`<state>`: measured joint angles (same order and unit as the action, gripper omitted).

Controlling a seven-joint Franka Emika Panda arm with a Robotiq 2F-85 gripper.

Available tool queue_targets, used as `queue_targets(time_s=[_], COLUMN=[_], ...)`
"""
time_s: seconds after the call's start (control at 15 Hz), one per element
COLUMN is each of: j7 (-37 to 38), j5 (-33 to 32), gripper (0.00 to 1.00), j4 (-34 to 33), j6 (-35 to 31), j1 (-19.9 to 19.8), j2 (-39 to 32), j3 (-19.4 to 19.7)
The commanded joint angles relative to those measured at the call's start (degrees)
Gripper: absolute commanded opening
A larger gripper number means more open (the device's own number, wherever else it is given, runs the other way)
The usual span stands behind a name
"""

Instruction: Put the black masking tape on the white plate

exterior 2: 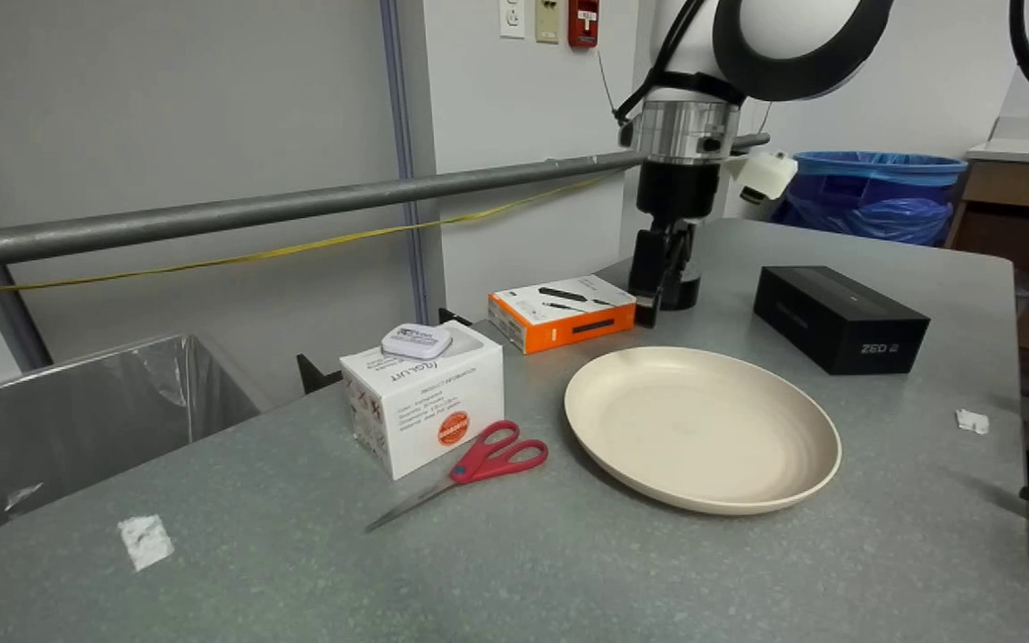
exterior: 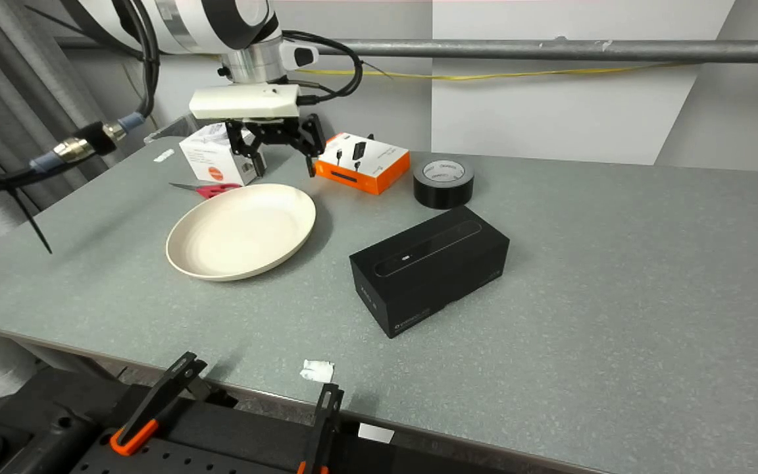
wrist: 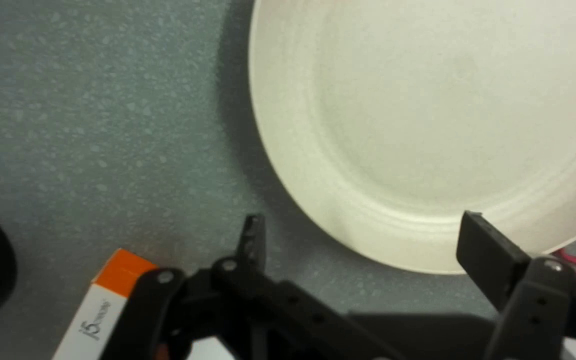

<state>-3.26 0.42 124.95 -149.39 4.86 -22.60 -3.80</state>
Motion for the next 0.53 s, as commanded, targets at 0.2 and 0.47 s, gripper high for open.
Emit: queue_targets(time_s=[0.2,0.47], j7=[0.34,-0.26], j5=[-6.44,-4.07], gripper=[1.0,1.0], j4=[-2.18,-3.34], j6=[-2.71,-1.99], j1=[-5.19,-7.91], j2=[0.93,0.67], j3=[9.01,9.52])
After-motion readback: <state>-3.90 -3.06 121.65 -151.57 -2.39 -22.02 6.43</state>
